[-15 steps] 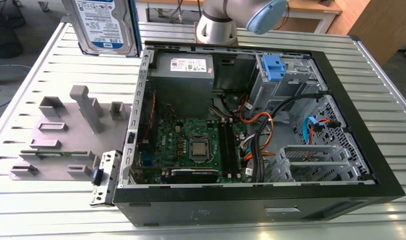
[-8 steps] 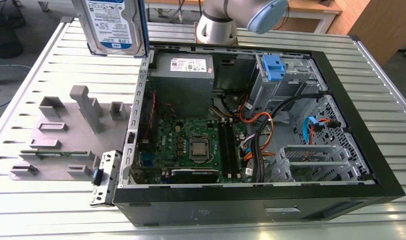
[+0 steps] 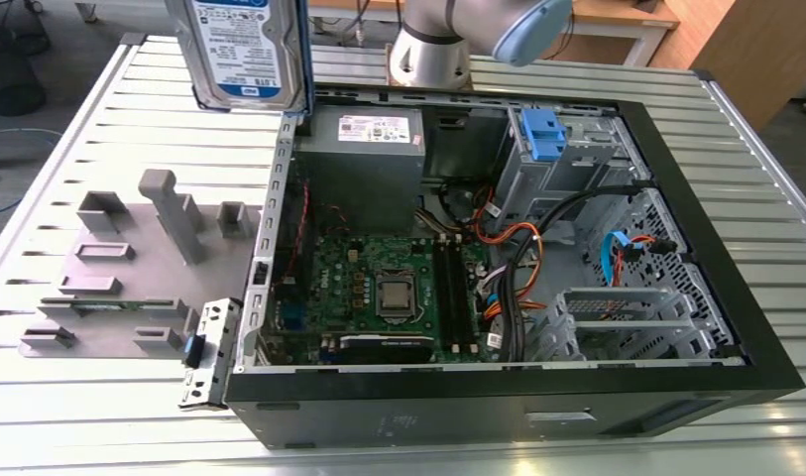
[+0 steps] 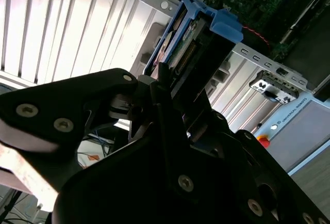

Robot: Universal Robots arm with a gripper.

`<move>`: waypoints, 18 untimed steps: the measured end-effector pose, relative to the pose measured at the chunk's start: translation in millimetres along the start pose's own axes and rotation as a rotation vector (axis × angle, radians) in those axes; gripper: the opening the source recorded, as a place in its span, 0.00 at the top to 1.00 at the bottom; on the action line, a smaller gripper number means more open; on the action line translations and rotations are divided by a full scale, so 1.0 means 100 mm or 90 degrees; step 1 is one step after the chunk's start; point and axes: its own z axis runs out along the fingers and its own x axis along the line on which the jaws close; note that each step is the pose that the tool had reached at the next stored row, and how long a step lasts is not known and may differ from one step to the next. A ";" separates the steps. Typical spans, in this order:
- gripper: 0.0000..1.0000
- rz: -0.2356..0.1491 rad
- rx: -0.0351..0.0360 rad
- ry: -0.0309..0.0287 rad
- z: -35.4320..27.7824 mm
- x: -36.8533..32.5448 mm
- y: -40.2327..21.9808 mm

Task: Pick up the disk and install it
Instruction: 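Pick up the disk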

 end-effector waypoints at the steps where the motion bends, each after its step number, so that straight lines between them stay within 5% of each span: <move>1: 0.65 0.000 0.0000 0.0000 -0.001 -0.001 -0.021; 18: 0.65 0.000 0.0000 0.0000 -0.009 -0.022 -0.361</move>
